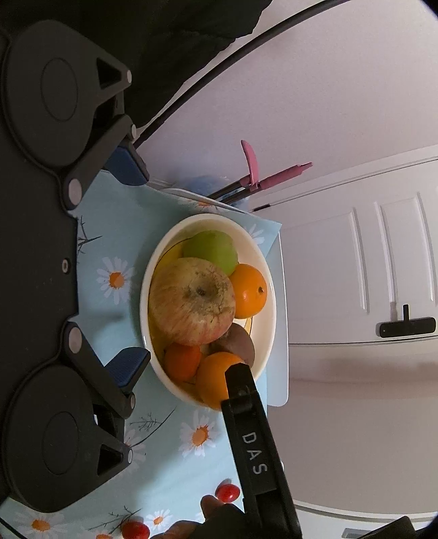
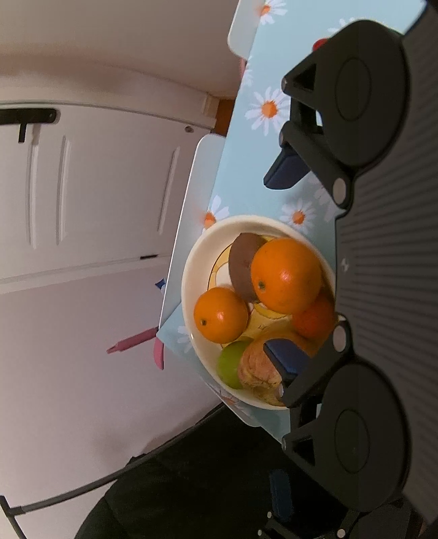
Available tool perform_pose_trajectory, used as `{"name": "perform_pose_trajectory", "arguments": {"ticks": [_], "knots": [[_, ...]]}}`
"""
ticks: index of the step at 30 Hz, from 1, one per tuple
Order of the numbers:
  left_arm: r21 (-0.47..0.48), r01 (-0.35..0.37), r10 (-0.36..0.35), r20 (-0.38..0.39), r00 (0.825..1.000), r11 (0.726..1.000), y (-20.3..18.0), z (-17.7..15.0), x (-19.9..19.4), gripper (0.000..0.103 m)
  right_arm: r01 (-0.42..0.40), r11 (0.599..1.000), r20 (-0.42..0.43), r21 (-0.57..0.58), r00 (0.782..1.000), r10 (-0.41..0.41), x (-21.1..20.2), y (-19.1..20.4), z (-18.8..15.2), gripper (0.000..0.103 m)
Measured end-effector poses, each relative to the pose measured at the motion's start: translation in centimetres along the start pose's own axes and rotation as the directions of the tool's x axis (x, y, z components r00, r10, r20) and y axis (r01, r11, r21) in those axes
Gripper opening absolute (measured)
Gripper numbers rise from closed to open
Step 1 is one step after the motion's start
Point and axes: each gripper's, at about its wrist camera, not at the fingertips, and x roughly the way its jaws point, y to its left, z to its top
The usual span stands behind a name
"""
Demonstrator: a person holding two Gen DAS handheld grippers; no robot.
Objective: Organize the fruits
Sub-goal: 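Open the left tool on the apple while the right tool lowers the orange into the bowl and opens, then move both tools back over the loose fruit on the tablecloth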
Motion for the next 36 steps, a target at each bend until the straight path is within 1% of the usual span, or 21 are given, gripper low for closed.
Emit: {"name": "perform_pose_trajectory", "arguments": {"ticks": [4, 12, 18, 21, 24, 29, 33, 36], "knots": [[0.0, 0.001, -0.001, -0.006, 1.0, 1.0, -0.2, 0.1, -0.6, 0.103, 0.017, 1.0, 0.005, -0.001, 1.0, -0.017, -1.0, 0.1, -0.1, 0.103], [0.01, 0.022, -0.022, 0.013, 1.0, 1.0, -0.4, 0.9, -1.9, 0.103, 0.053, 0.998, 0.019, 0.021, 0.998, -0.053, -3.7, 0.2, -0.2, 0.103], [0.033, 0.054, -0.056, 0.043, 0.998, 0.998, -0.7, 1.9, -3.1, 0.103, 0.111, 0.991, 0.038, 0.073, 0.993, -0.114, -6.4, -0.6, -0.6, 0.103], [0.048, 0.067, -0.069, 0.038, 0.997, 0.997, -1.1, 2.5, -3.5, 0.103, 0.15, 0.982, 0.046, 0.111, 0.987, -0.156, -8.0, -1.5, -1.1, 0.103], [0.067, 0.102, -0.105, 0.044, 0.993, 0.992, -1.7, 2.9, -3.9, 0.103, 0.193, 0.97, 0.054, 0.149, 0.978, -0.203, -9.7, -2.4, -1.7, 0.103], [0.114, 0.166, -0.173, 0.055, 0.983, 0.98, -3.1, 3.6, -4.5, 0.103, 0.278, 0.94, 0.062, 0.2, 0.953, -0.295, -12.6, -4.3, -3.0, 0.103], [0.158, 0.199, -0.21, 0.058, 0.976, 0.967, -5.0, 3.9, -4.9, 0.103, 0.314, 0.922, 0.062, 0.228, 0.94, -0.336, -14.7, -6.2, -4.2, 0.103], [0.173, 0.214, -0.227, 0.058, 0.972, 0.961, -6.8, 4.0, -5.4, 0.103, 0.325, 0.919, 0.06, 0.225, 0.936, -0.346, -15.9, -8.0, -5.0, 0.103]]}}
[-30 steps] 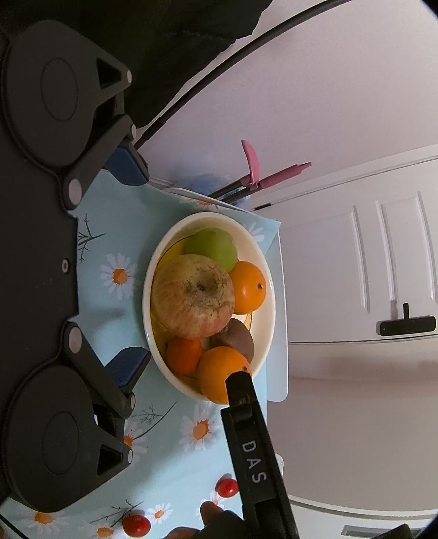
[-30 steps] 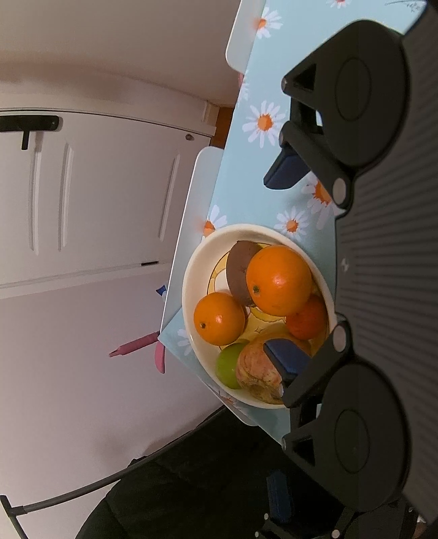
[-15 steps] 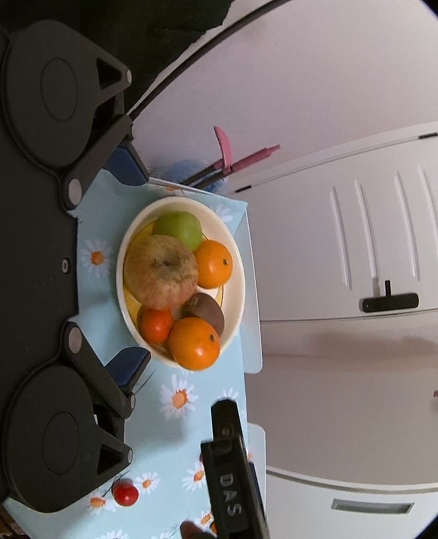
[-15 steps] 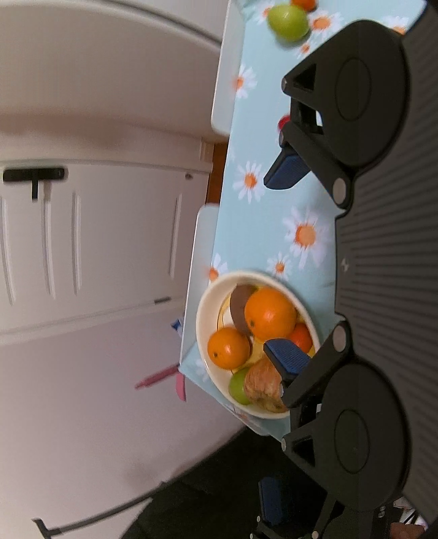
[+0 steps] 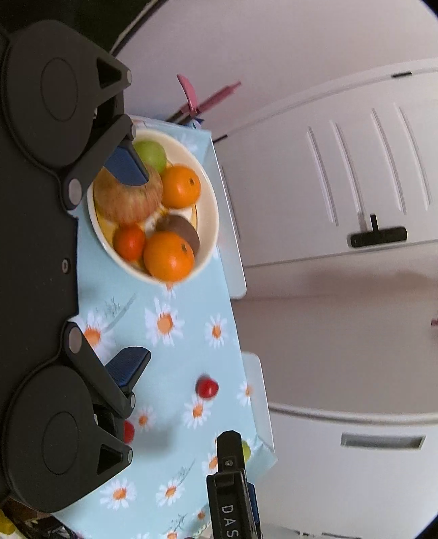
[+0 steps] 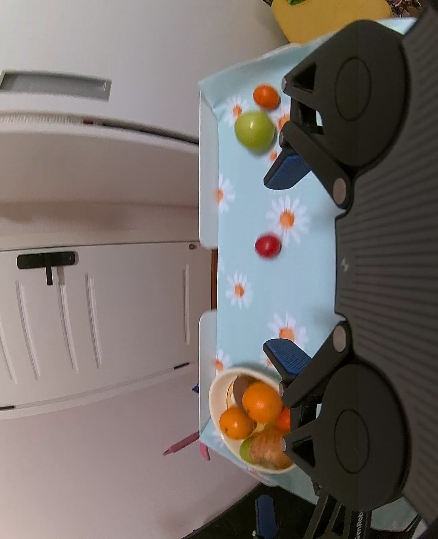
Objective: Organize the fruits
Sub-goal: 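Move both tools back over the loose fruit on the tablecloth, then grasp a red tomato with the left tool while the right tool grasps a tangerine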
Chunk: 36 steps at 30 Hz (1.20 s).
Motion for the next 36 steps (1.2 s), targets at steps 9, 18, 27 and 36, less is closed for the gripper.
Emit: {"name": "perform_pose_trajectory", "arguments": {"ticks": [9, 18, 27, 36], "knots": [[-0.014, -0.015, 0.015, -0.032, 0.999, 1.0, -6.7, 0.3, 0.4, 0.103, -0.029, 0.998, -0.022, -0.05, 0.999, 0.028, 0.0, -7.6, -0.6, 0.103], [-0.06, -0.074, 0.07, -0.068, 0.995, 0.995, -13.6, -0.4, 2.0, 0.101, -0.065, 0.985, -0.072, -0.162, 0.996, 0.054, 2.4, -14.7, -1.1, 0.103], [-0.1, -0.149, 0.141, -0.089, 0.986, 0.984, -17.5, -1.1, 4.9, 0.091, -0.092, 0.959, -0.105, -0.269, 0.992, 0.065, 5.9, -19.3, -1.6, 0.103], [-0.098, -0.167, 0.151, -0.156, 0.976, 0.981, -19.4, -2.4, 7.7, 0.065, -0.117, 0.931, -0.148, -0.347, 0.987, 0.069, 9.8, -21.0, -2.2, 0.094]]}}
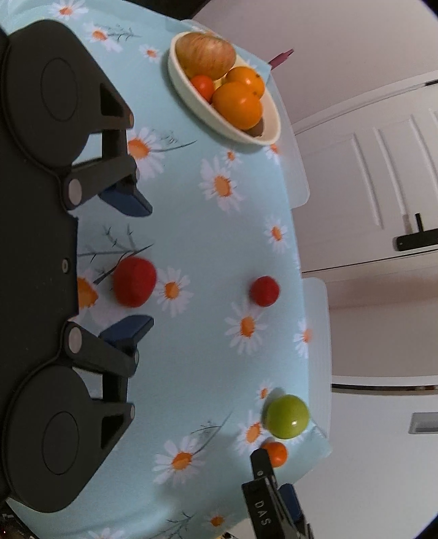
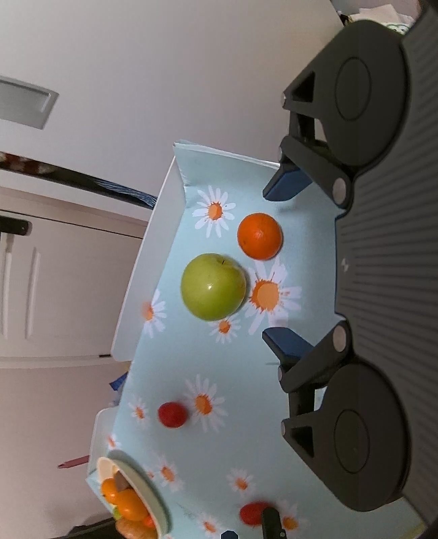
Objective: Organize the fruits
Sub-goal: 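Grasp a red tomato with the left tool while the right tool grasps a tangerine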
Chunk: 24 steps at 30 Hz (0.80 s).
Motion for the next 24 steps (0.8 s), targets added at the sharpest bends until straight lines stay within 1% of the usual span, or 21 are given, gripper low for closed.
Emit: {"name": "perform_pose_trajectory", "arguments": {"ticks": [2, 4, 8, 9, 11, 13, 17, 22, 24], "knots": [[0.005, -0.004, 0.004, -0.008, 1.0, 1.0, -0.4, -0.3, 0.4, 0.059, 0.0, 1.0, -0.006, -0.016, 1.0, 0.0, 0.6, -0.2, -0.1, 0.094], [0.005, -0.007, 0.007, -0.013, 1.0, 1.0, -0.7, -0.4, 0.6, 0.057, -0.003, 1.0, -0.009, -0.025, 1.0, 0.003, 1.1, -0.4, -0.1, 0.094], [0.004, -0.005, 0.005, -0.02, 1.0, 1.0, -1.0, -0.5, 1.0, 0.048, -0.007, 0.999, -0.018, -0.036, 1.0, 0.006, 1.7, -0.8, -0.1, 0.092], [0.001, -0.006, 0.006, -0.019, 1.0, 1.0, -1.0, -0.5, 1.1, 0.047, -0.006, 0.999, -0.02, -0.04, 1.0, 0.005, 1.9, -0.8, 0.0, 0.09], [-0.008, -0.004, 0.003, -0.021, 1.0, 1.0, -1.0, -0.4, 1.2, 0.04, -0.008, 0.999, -0.027, -0.047, 1.0, 0.007, 2.2, -1.0, 0.0, 0.086], [-0.014, -0.004, 0.004, -0.02, 1.0, 1.0, -1.0, -0.3, 1.3, 0.04, -0.011, 0.999, -0.032, -0.053, 0.999, 0.009, 2.3, -1.1, 0.1, 0.082], [-0.017, -0.01, 0.01, -0.021, 1.0, 1.0, -1.1, -0.4, 1.2, 0.039, -0.006, 0.998, -0.029, -0.07, 1.0, 0.004, 2.6, -1.3, 0.1, 0.081], [-0.024, -0.016, 0.016, -0.021, 1.0, 1.0, -1.0, -0.4, 1.0, 0.039, 0.002, 0.997, -0.032, -0.082, 0.999, -0.005, 3.4, -1.6, 0.3, 0.072], [-0.028, -0.019, 0.018, -0.02, 1.0, 0.999, -0.9, -0.4, 0.9, 0.039, 0.007, 0.996, -0.03, -0.089, 1.0, -0.009, 3.7, -1.6, 0.4, 0.07]]}}
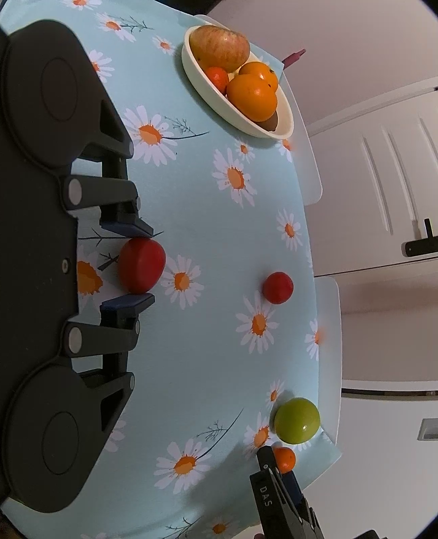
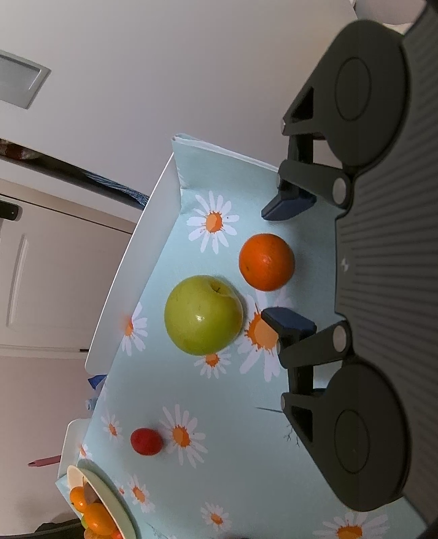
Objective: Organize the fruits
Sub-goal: 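Grasp a red tomato with the left tool while the right tool grasps a tangerine, then carry the red tomato over the bowl with the left tool while the right tool carries the tangerine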
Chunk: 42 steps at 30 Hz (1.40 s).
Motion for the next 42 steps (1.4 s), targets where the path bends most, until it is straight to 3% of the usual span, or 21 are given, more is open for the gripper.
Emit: {"name": "perform_pose_trajectory", "arguments": {"ticks": [3, 6, 23, 32, 42], "knots": [[-0.004, -0.003, 0.003, 0.001, 1.0, 1.0, 0.1, -0.1, -0.2, 0.039, -0.002, 1.0, 0.004, -0.008, 1.0, 0.002, 0.2, 0.1, 0.1, 0.066], [-0.003, -0.002, 0.002, 0.003, 1.0, 1.0, 0.1, -0.1, -0.3, 0.039, -0.005, 1.0, 0.005, -0.012, 1.0, 0.005, 0.3, 0.1, 0.2, 0.052], [-0.007, -0.004, 0.005, 0.06, 0.998, 1.0, 0.9, 1.5, -2.8, 0.039, -0.036, 0.999, 0.05, 0.039, 0.998, 0.034, -4.4, 1.9, 1.4, 0.051], [-0.026, -0.016, 0.019, 0.109, 0.994, 1.0, 3.3, 2.9, -5.8, 0.039, -0.094, 0.996, 0.1, 0.011, 0.991, 0.092, -8.6, 5.7, 4.6, 0.051], [-0.054, -0.022, 0.03, 0.15, 0.988, 0.998, 9.2, 4.8, -7.0, 0.039, -0.145, 0.989, 0.147, 0.021, 0.979, 0.141, -10.9, 11.8, 9.8, 0.051]]}}
